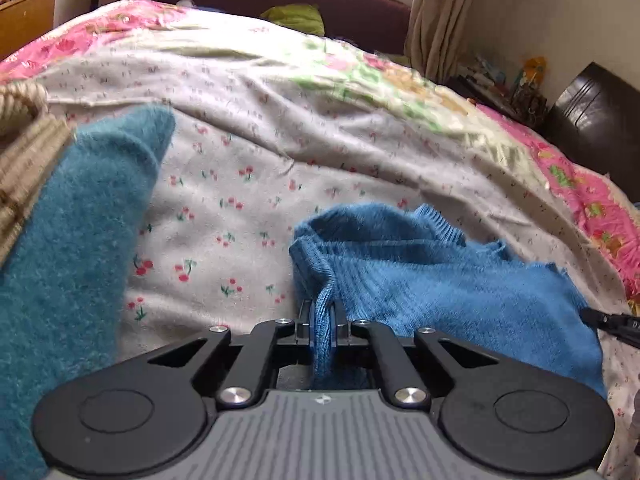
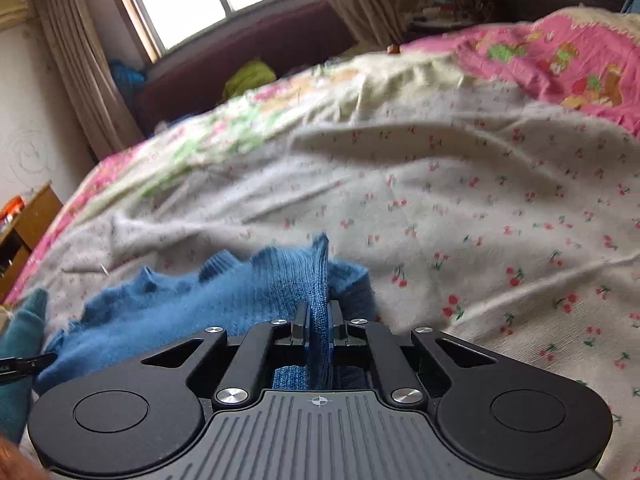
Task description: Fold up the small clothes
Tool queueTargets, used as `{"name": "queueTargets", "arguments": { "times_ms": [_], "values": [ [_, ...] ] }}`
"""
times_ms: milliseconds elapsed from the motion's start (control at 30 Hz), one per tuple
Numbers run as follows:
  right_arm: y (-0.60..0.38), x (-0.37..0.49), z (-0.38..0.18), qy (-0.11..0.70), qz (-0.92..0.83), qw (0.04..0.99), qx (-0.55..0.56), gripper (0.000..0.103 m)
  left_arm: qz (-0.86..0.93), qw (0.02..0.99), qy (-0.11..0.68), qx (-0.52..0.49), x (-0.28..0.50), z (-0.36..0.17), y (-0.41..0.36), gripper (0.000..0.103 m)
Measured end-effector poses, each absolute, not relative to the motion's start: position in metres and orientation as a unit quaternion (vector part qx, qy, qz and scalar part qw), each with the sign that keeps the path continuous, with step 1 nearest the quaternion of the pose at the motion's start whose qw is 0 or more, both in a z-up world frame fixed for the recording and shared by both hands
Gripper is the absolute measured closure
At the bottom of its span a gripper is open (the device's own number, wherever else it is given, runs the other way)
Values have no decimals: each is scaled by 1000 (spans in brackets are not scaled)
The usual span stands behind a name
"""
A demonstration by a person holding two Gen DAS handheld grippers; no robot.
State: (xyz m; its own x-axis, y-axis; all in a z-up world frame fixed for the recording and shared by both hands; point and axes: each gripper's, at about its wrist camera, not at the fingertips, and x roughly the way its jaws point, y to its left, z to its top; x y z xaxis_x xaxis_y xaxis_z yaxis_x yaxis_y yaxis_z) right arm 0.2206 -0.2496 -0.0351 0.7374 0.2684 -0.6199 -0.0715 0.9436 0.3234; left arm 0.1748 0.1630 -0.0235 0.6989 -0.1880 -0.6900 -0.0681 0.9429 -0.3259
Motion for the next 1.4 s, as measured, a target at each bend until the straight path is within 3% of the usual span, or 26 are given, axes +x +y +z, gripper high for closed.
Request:
{"name": "queueTargets", "arguments": {
  "times_ms": [133, 300, 433, 900, 1033, 1400],
  "values": [
    [-254, 226, -40, 353, 70, 922, 141, 97, -42, 919, 364, -147, 172, -11, 155, 84],
    [-244, 224, -52, 356, 57, 928, 96, 97, -23, 909, 396, -129, 182, -29, 149, 82],
    [-250, 221, -50, 354, 50, 929, 96, 97, 1, 912, 390, -125, 178, -25, 156, 75],
    [-263, 208, -50, 339, 37, 932, 121, 97, 2, 929, 349, -121, 171, -8, 143, 75],
    [-261, 213, -57, 357, 40, 925, 121, 89, -7, 929, 357, -99, 170, -12, 132, 72],
    [-248, 161, -21, 312, 104, 937, 114, 89, -21, 938, 336, -80, 133, 0, 103, 71]
  ]
}}
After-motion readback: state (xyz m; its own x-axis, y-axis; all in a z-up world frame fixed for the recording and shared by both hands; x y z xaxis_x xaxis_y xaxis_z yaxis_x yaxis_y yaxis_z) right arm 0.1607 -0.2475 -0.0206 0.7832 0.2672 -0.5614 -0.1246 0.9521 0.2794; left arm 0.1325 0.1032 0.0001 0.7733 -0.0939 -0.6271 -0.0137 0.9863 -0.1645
